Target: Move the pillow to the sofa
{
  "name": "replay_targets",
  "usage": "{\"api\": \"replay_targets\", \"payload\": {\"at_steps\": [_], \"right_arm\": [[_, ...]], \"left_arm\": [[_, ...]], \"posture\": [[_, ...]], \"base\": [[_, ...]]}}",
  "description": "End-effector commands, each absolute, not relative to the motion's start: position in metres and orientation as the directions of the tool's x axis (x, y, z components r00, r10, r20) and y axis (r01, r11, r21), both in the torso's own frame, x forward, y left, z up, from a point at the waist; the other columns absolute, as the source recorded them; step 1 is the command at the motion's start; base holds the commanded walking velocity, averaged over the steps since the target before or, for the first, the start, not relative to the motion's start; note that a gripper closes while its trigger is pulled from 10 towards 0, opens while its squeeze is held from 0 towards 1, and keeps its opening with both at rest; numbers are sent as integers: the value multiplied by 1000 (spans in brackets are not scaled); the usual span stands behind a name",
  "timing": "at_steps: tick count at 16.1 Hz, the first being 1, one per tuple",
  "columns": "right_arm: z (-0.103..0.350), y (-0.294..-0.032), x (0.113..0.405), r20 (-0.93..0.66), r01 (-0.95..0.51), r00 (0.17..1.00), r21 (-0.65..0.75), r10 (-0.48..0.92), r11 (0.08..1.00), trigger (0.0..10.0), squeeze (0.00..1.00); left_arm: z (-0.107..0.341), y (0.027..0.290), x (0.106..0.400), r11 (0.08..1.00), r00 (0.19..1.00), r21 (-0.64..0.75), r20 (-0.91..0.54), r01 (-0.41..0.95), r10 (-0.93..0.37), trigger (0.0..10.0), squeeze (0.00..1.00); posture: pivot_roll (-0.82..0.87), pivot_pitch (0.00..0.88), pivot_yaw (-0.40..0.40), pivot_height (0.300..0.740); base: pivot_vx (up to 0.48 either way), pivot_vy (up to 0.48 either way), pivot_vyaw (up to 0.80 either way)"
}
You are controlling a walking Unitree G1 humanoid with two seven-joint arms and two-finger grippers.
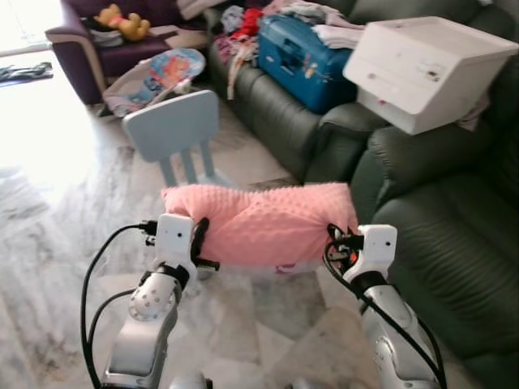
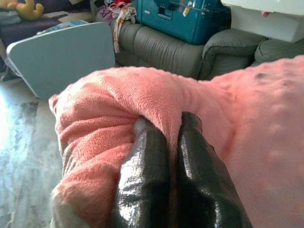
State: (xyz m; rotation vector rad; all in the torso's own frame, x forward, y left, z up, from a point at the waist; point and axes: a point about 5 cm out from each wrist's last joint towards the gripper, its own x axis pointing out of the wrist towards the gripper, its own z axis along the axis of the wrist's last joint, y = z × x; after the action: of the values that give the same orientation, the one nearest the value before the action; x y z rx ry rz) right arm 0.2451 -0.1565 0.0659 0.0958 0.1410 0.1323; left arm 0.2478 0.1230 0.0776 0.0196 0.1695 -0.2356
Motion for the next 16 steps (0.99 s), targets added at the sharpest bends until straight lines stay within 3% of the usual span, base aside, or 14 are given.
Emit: {"api": "replay_targets", "payload": {"at_steps": [1, 5, 13, 16], "right_arm": [[70, -163, 245, -118, -103, 986, 94, 114, 990, 10000, 0], [69, -163, 245, -124, -105, 985, 89, 116, 990, 10000, 0], [68, -161, 245, -127, -104, 985, 96, 116, 990, 10000, 0], [67, -162, 244, -130, -104, 985, 93, 116, 990, 10000, 0]], "left_arm": [[84, 114, 251, 964, 956, 6, -132, 266, -263, 10000, 0], [84, 112, 250, 955, 945, -27, -139, 295, -296, 10000, 0], [88, 109, 251, 944, 938, -60, -114, 323, -328, 10000, 0], [88, 108, 250, 941, 935, -67, -112, 332, -338, 10000, 0]], "posture": [[-7, 0, -34, 740], [-7, 0, -33, 740], [-7, 0, -28, 740], [-9, 0, -27, 740]], "base": [[0, 0, 0], [0, 0, -125], [0, 0, -800], [271, 0, -800]]}}
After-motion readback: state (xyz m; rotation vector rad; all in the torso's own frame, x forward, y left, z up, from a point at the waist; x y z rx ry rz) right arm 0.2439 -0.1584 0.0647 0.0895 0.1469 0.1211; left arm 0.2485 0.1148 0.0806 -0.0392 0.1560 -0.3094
